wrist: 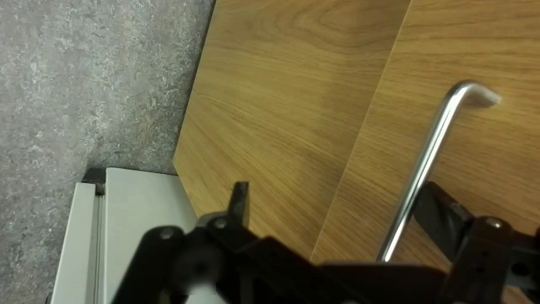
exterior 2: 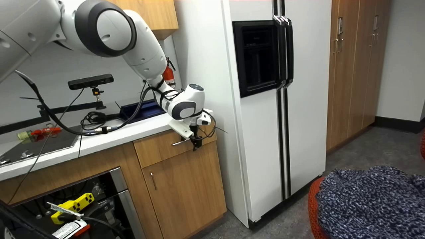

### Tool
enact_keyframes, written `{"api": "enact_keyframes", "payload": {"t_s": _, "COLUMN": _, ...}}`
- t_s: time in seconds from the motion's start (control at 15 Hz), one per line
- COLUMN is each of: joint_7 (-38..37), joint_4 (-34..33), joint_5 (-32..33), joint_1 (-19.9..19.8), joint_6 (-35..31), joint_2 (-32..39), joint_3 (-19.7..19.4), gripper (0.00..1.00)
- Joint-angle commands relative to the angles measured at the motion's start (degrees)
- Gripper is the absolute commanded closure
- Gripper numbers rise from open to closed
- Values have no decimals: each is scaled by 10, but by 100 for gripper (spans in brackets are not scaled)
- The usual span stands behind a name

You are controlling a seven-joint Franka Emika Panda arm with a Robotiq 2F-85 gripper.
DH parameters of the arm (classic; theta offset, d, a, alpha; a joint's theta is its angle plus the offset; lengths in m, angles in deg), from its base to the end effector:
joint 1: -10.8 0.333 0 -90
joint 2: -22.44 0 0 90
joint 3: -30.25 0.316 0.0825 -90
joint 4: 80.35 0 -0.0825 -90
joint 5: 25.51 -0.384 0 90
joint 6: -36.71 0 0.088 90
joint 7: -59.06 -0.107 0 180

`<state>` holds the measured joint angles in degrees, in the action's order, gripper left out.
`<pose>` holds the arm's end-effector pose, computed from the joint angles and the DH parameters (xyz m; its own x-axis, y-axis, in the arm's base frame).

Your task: Fully open the top drawer of the lower cabinet

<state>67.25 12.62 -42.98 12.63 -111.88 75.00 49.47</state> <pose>0.6533 0.2157 0.1125 0.9933 0.1047 0.0490 0.1156 -0.9014 -0.4172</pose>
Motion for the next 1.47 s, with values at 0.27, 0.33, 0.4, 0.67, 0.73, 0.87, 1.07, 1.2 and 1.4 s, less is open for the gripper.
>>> {"api": "enact_keyframes", "payload": {"t_s": 0.27, "joint_7": 4, "joint_4": -22, "joint_5": 12, "joint_1": -3, "joint_6": 21, "joint_2": 5, "joint_3": -15, "gripper": 0}}
{"api": "enact_keyframes", "payload": {"t_s": 0.33, "joint_7": 4, "joint_4": -18, "joint_5": 12, "joint_1": -5, "joint_6": 20, "joint_2": 2, "joint_3": -16, "gripper": 0}}
{"api": "enact_keyframes", "payload": {"t_s": 0.4, "joint_7": 3, "joint_4": -15, "joint_5": 13, "joint_1": -6, "joint_6": 19, "joint_2": 0, "joint_3": -19, "gripper": 0}}
{"api": "enact_keyframes", "payload": {"t_s": 0.67, "joint_7": -1, "joint_4": -2, "joint_5": 23, "joint_1": -2, "joint_6": 15, "joint_2": -10, "joint_3": -37, "gripper": 0}}
{"api": "enact_keyframes", "payload": {"t_s": 0.73, "joint_7": -2, "joint_4": 0, "joint_5": 27, "joint_1": -1, "joint_6": 14, "joint_2": -12, "joint_3": -42, "gripper": 0}}
{"api": "enact_keyframes", "payload": {"t_s": 0.87, "joint_7": -2, "joint_4": 5, "joint_5": 35, "joint_1": 0, "joint_6": 14, "joint_2": -17, "joint_3": -49, "gripper": 0}}
{"api": "enact_keyframes", "payload": {"t_s": 1.07, "joint_7": 0, "joint_4": 22, "joint_5": 34, "joint_1": -5, "joint_6": 10, "joint_2": -32, "joint_3": -50, "gripper": 0}}
{"api": "enact_keyframes", "payload": {"t_s": 1.2, "joint_7": -1, "joint_4": 35, "joint_5": 34, "joint_1": -7, "joint_6": 9, "joint_2": -42, "joint_3": -54, "gripper": 0}}
{"api": "enact_keyframes", "payload": {"t_s": 1.4, "joint_7": 4, "joint_4": 66, "joint_5": 35, "joint_1": -12, "joint_6": 9, "joint_2": -67, "joint_3": -56, "gripper": 0}}
